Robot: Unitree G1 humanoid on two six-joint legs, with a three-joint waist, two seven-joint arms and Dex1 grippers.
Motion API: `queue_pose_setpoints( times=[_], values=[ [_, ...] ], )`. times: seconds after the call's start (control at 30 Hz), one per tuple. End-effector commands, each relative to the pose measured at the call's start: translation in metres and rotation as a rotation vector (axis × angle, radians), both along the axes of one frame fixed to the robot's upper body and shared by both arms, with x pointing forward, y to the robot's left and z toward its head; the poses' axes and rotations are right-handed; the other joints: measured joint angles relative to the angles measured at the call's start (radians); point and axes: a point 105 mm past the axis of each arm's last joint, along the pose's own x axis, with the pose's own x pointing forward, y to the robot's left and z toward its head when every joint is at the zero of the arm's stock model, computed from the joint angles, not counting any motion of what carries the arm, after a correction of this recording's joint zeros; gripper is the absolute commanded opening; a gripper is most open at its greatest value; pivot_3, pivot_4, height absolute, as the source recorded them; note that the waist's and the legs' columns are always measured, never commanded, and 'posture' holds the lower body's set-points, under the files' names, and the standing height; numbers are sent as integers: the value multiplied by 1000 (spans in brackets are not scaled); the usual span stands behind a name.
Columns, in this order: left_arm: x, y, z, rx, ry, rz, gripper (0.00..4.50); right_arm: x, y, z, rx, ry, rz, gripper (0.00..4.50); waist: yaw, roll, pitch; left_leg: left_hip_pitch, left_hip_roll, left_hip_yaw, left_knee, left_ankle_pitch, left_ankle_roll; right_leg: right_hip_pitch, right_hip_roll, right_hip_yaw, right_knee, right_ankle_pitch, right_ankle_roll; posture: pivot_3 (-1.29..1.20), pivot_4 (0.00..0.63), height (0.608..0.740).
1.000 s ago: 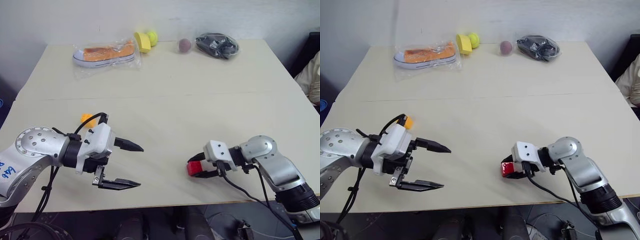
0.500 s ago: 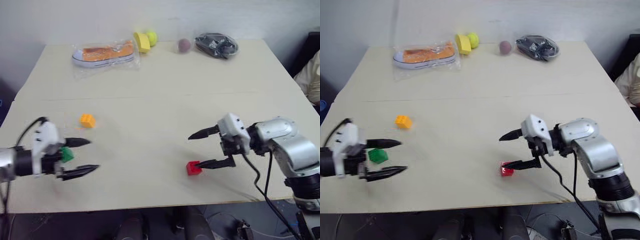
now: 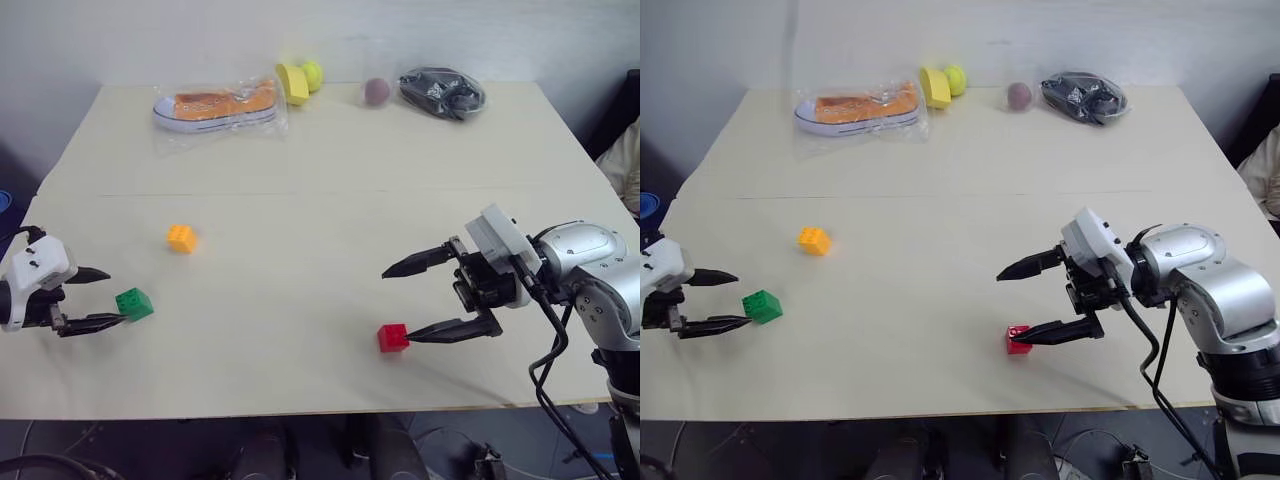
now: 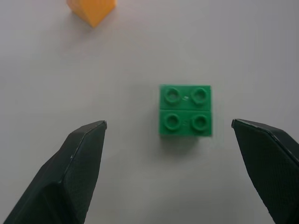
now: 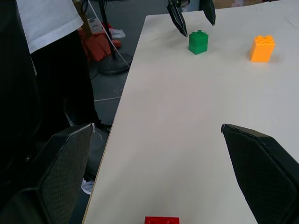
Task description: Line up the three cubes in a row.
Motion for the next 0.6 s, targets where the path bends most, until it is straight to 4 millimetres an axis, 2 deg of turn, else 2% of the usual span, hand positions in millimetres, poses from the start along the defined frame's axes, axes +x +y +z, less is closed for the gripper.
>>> queue_pose_setpoints(
  times=[0.03,0.07,0.17,0.43,0.53,0.6],
  values=[
    [4,1,-6,4,10,-10,4500,-7,0,9,10,-49,-4,4464,-1,0,0,0,0,0,0,0,0,0,0,0,0,0,0,0,150,740],
    [6,0,-10,-4,19,-12,4500,-7,-1,8,8,-52,-13,4464,-2,-1,0,0,1,0,0,0,0,0,1,0,0,0,0,0,150,740],
    [5,-4,-22,-11,67,-41,3919,-7,-3,8,12,-61,-41,4500,0,-1,0,0,1,0,0,0,0,0,1,0,0,0,0,0,150,740],
    [7,-8,-20,-50,70,-65,1508,-3,-5,6,14,-68,-80,4500,1,-2,0,0,0,0,1,0,0,0,0,0,0,0,0,0,150,740],
    [-1,-13,-24,-48,84,-104,1501,-4,-9,2,-3,-55,-89,4500,1,-2,0,0,0,0,1,0,0,0,0,0,0,0,0,0,150,740],
    [-3,-25,-22,-56,73,-147,1501,-4,-16,-2,-27,-33,-95,4500,0,-2,0,0,0,0,1,0,1,0,0,0,0,0,0,0,150,740]
  ],
)
